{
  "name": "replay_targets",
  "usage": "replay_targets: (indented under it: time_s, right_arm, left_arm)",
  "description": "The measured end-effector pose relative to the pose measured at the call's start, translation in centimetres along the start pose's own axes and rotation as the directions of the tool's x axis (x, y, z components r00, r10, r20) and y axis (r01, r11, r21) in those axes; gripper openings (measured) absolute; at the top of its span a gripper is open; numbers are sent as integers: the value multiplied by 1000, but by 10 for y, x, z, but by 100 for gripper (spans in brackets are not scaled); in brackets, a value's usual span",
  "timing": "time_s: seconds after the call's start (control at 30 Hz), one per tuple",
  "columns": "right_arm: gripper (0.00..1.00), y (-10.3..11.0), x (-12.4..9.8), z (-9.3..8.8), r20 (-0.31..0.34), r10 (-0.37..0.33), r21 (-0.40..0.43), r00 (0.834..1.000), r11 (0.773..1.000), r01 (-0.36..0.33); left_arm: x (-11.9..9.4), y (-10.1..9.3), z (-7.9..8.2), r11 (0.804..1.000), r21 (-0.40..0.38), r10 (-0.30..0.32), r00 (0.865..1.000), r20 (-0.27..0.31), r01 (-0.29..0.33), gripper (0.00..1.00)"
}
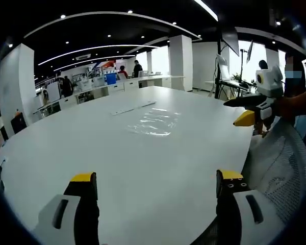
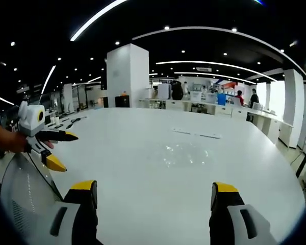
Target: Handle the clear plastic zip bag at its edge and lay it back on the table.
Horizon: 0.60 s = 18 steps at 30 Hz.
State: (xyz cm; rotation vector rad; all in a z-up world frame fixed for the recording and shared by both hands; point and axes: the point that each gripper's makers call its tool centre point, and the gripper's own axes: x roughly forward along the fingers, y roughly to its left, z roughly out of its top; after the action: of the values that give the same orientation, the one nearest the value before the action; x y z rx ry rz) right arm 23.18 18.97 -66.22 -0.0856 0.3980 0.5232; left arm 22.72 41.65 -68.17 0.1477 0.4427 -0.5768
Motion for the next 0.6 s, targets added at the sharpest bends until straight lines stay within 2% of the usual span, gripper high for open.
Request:
replay_targets:
  time_s: [0.6]
  right_arm:
    - [89,-2,1,2,7,-6,-5,1000,1000,6]
  left_arm:
    - [-1,0,-1,1000,-7,2,1000,-4,-2,95]
